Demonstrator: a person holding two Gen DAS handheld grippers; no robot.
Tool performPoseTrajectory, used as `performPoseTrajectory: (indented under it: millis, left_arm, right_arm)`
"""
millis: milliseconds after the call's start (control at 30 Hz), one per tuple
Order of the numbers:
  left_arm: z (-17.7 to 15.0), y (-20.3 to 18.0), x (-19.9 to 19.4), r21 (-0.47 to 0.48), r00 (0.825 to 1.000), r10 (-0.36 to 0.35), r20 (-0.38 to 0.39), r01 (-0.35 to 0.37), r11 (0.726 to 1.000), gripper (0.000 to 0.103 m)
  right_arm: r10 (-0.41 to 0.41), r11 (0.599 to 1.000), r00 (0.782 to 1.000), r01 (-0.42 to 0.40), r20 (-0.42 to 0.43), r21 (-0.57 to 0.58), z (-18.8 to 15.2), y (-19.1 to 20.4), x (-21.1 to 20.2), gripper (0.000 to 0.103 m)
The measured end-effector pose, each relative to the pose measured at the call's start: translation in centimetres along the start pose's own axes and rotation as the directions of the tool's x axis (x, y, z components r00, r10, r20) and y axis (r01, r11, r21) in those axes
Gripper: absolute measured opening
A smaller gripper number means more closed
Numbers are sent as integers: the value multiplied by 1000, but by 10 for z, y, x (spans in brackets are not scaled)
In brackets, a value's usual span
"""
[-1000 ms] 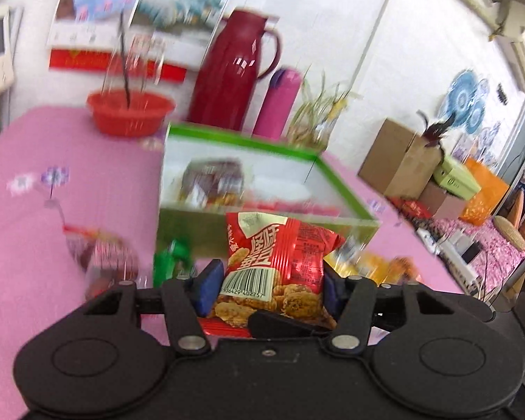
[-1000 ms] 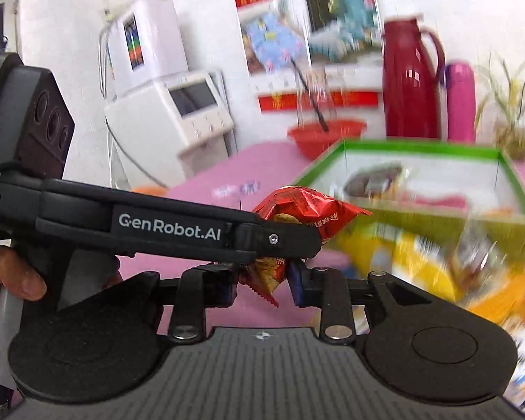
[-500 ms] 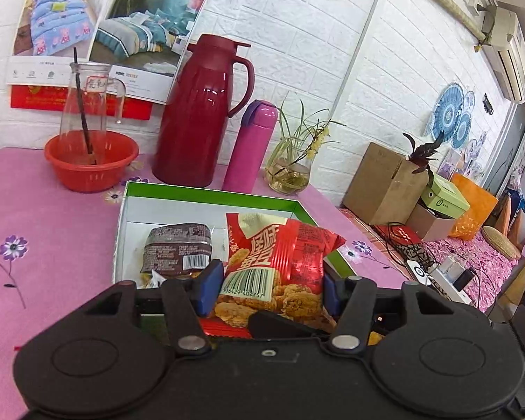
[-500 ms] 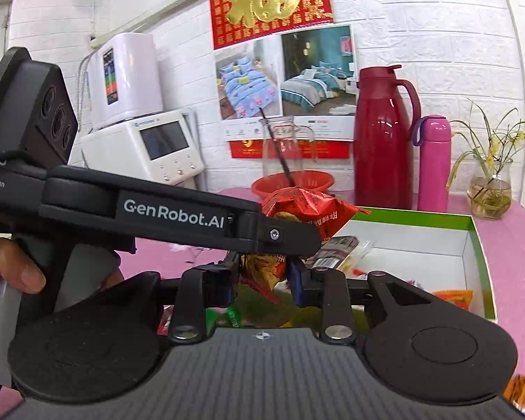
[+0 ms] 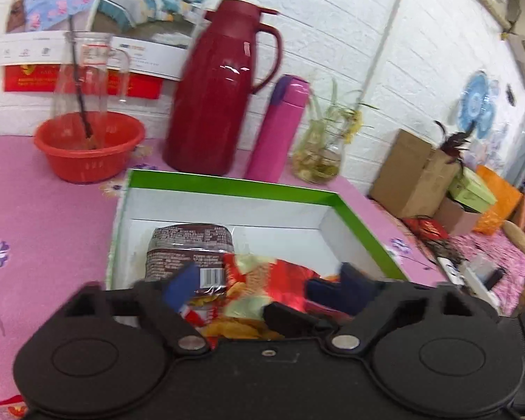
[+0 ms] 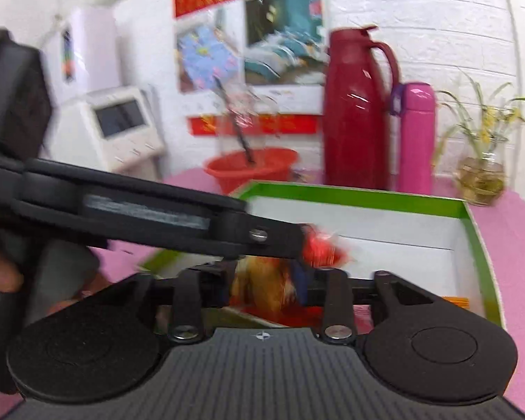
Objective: Organize snacks
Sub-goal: 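Carry the red fried-snack bag into the green box and open both grippers, then move both grippers to the yellow chip bag and close on it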
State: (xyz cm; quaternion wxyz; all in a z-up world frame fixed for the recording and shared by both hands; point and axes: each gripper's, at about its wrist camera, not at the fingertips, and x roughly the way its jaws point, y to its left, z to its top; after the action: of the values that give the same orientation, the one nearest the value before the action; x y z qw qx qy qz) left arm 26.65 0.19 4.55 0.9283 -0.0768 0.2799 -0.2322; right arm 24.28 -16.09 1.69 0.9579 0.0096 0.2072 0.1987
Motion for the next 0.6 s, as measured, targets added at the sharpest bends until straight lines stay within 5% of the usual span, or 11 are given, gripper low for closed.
performPoseTrajectory:
  millis: [233, 367, 600]
  left_arm:
    - [-4, 4, -13, -7, 1000, 17, 7, -17, 1000, 103]
    - [-4, -5, -36, -6, 1000, 11, 20, -11, 1000, 103]
    - [-18, -19, -82, -78, 1000, 2, 17, -1, 997, 103]
  right_arm:
    - [15, 1000, 1000, -15, 11, 24, 3, -4, -18, 75]
    - [25, 999, 998, -26, 50, 22, 9, 1, -44, 88]
    - [40, 999, 995, -38, 91, -23, -3, 10, -103, 94]
